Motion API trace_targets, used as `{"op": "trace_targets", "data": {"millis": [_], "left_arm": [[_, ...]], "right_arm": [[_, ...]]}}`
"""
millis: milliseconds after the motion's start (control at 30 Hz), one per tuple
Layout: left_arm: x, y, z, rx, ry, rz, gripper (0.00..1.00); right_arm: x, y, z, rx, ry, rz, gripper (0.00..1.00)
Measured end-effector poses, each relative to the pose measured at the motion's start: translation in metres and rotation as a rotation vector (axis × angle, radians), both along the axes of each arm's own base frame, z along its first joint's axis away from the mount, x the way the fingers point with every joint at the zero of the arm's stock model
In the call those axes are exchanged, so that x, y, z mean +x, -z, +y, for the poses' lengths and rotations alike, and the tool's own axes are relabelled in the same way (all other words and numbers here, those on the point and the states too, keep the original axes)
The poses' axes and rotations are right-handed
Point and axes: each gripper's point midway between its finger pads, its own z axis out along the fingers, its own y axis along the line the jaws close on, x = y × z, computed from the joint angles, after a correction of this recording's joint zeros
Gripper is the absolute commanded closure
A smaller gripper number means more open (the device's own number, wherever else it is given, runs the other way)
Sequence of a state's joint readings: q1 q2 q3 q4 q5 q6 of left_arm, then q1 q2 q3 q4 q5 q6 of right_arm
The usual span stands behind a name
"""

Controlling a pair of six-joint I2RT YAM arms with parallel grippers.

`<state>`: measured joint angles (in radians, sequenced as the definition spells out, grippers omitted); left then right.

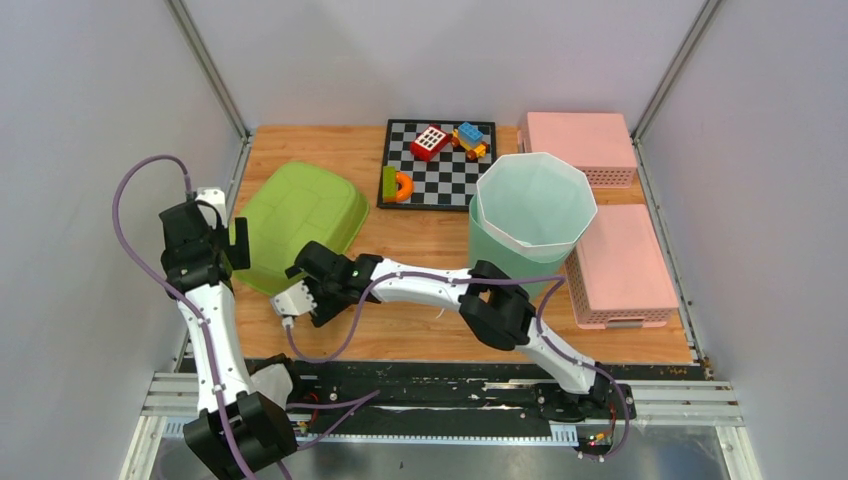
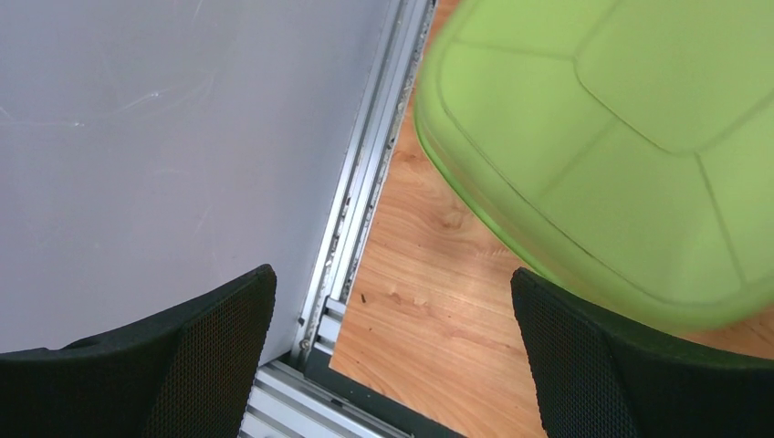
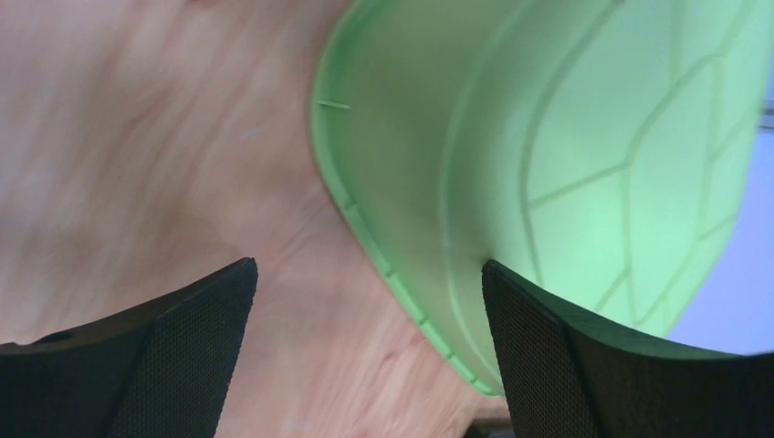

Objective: Turn the large container upside down
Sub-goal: Move the container to the center of the board.

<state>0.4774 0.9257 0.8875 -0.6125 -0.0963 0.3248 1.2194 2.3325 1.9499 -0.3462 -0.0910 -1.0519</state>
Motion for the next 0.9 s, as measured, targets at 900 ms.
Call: {"op": "trace_targets", "data": {"millis": [900], "left_arm": [[0.000, 0.046, -0.004, -0.070, 0.029, 0.130, 0.00]], "right_arm": [[0.252, -0.193, -0.075, 0.702, 0.724, 0.146, 0.03]]}}
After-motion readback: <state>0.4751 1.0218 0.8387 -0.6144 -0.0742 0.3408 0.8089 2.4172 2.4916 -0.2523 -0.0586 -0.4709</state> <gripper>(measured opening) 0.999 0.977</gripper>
